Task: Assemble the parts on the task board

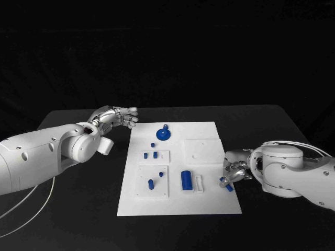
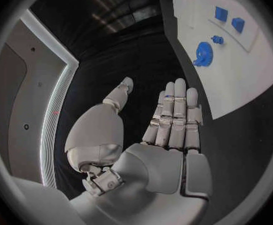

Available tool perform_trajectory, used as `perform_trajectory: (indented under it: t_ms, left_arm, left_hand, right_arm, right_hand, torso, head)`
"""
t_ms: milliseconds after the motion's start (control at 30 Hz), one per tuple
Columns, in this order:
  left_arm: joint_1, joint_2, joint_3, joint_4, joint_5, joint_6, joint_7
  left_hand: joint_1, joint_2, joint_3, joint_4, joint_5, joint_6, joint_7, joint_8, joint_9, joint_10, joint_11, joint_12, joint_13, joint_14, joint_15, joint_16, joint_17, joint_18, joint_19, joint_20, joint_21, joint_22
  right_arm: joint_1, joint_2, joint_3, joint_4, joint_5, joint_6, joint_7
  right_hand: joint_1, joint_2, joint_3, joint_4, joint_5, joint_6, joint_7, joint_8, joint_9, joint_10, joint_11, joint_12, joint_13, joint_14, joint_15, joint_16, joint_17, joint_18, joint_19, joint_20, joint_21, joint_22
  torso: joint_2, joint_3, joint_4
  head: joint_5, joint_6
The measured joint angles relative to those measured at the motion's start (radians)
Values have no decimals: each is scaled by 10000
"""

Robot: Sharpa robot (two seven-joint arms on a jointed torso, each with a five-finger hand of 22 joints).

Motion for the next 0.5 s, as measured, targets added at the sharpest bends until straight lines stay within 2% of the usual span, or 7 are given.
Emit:
perform_trajectory:
  t_ms: [100,300,400,433,500]
  left_arm:
    - [0,-2,0,11,-7,39,-3]
    - [0,-3,-1,19,-15,116,-13]
    - [0,-4,-1,18,-17,142,-18]
    - [0,-5,-1,18,-18,148,-20]
    - [0,-6,-1,18,-19,155,-22]
  left_hand:
    - [0,0,0,0,0,0,0,0,-8,0,0,0,0,0,0,0,13,0,0,0,-40,0]
    - [0,0,0,0,0,0,0,0,-8,0,0,0,0,0,0,0,13,0,0,0,-40,9]
    - [0,0,0,0,0,0,0,0,-7,0,0,0,0,21,21,0,13,0,0,0,-40,9]
    - [0,0,0,0,0,0,0,0,-7,0,0,0,0,35,35,0,18,-1,0,0,-40,9]
    - [0,0,0,0,0,0,0,0,-7,0,0,0,0,36,35,0,23,-1,0,0,-40,8]
  right_arm:
    - [-27,97,-19,51,-299,-71,-32]
    - [-65,219,-13,73,-705,-86,-72]
    - [-90,293,7,43,-820,-88,-79]
    - [-94,311,12,43,-826,-92,-74]
    - [-97,329,19,46,-822,-99,-54]
  right_hand:
    - [90,-102,48,69,0,0,0,0,244,0,0,0,-13,0,0,0,-21,3,0,0,0,-14]
    - [293,-285,159,143,2,-1,-1,0,294,0,0,-39,-30,0,0,0,-47,5,-1,1,0,-26]
    - [642,-174,502,78,56,-1,-1,-1,294,0,0,-39,-43,0,0,0,-78,6,-2,1,0,-38]
    - [788,-27,650,-63,252,-6,-5,-3,294,0,0,-39,-46,-26,26,0,-83,68,-49,49,0,-38]
    - [898,135,763,-230,464,-10,-1,-55,294,0,0,-39,-53,-36,35,0,-84,73,-56,56,0,-35]
  torso:
    - [0,-1,0]
    - [0,-6,0]
    - [0,-6,0]
    - [-1,-6,0]
    - [-1,-4,1]
  head:
    - [-12,2]
    - [-12,2]
    - [6,13]
    - [11,16]
    - [14,19]
